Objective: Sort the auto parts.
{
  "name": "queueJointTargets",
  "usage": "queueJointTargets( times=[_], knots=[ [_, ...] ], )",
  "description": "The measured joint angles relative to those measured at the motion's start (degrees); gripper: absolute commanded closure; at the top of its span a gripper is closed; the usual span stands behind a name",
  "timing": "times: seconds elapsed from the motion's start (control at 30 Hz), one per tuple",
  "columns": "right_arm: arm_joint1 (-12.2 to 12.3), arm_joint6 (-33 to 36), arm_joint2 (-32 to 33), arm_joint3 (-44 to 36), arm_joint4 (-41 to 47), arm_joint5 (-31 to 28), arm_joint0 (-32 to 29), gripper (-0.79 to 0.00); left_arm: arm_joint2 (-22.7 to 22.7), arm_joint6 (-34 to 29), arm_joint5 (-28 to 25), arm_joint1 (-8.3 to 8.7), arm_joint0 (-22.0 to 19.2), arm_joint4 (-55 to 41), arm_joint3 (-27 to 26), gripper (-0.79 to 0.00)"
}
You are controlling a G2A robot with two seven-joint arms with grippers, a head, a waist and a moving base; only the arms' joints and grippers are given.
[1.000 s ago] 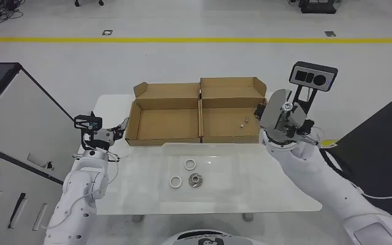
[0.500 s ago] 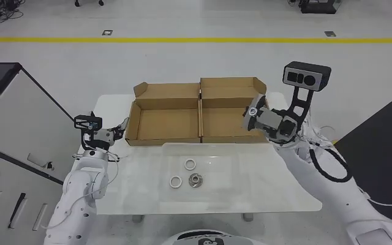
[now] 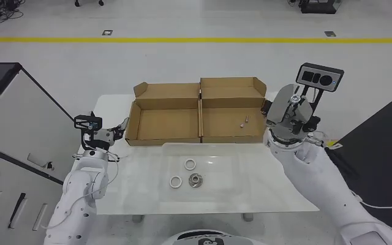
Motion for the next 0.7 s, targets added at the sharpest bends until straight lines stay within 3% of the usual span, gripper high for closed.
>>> queueJointTargets(
  times=[0.4, 0.7],
  knots=[
    [-0.1, -0.4, 4.1, -0.8, -13.1, 8.8, -1.4, 0.0, 0.0, 0.0, 0.0, 0.0, 0.0, 0.0, 0.0, -0.785],
    [-1.2, -0.9, 3.4, -1.9, -5.8, 5.1, -2.9, 0.0, 0.0, 0.0, 0.0, 0.0, 0.0, 0.0, 0.0, -0.785]
  ],
)
